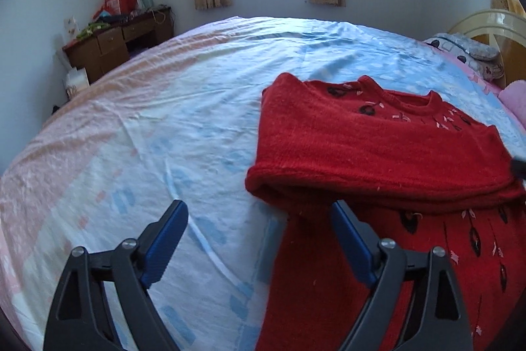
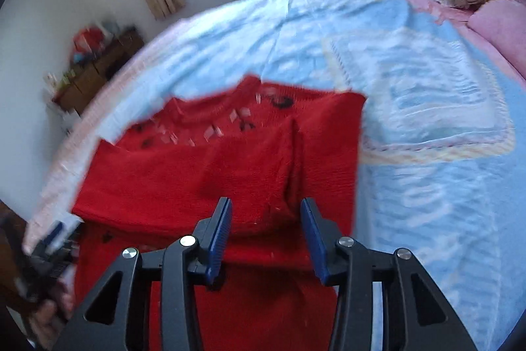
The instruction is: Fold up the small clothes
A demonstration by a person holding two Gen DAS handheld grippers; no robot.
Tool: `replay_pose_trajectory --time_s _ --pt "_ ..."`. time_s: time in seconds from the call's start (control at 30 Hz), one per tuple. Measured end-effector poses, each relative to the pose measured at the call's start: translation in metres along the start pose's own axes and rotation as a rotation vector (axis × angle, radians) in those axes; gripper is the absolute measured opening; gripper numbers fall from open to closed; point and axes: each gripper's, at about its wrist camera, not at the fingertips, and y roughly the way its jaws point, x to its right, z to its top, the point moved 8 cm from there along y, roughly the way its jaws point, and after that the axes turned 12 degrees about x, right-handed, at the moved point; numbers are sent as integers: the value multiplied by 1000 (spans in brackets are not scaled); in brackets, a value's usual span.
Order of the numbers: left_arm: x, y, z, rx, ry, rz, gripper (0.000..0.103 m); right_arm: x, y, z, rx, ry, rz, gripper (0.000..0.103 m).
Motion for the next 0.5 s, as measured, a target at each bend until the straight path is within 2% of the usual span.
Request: replay_pose_trajectory --time_s 0.03,0.13,0.27,0.33,0.4,0.5 --pt "-2 1 0 -4 -18 -5 92 0 6 -3 -2 -16 -22 15" --pt "-9 5 -4 -33 -61 -9 94 -4 0 -2 44 -45 -33 13" --pt "-9 7 -8 -58 -84 -19 94 -10 -34 11 152 -117 -63 12" --pt "-9 6 -8 -54 -84 -22 94 -3 -47 17 186 -113 -90 12" --pt "-9 6 -8 -55 -82 -20 94 6 -48 16 173 -106 -115 12" --pt "-10 3 -7 -55 -80 -21 94 22 -26 -2 67 -87 -126 15"
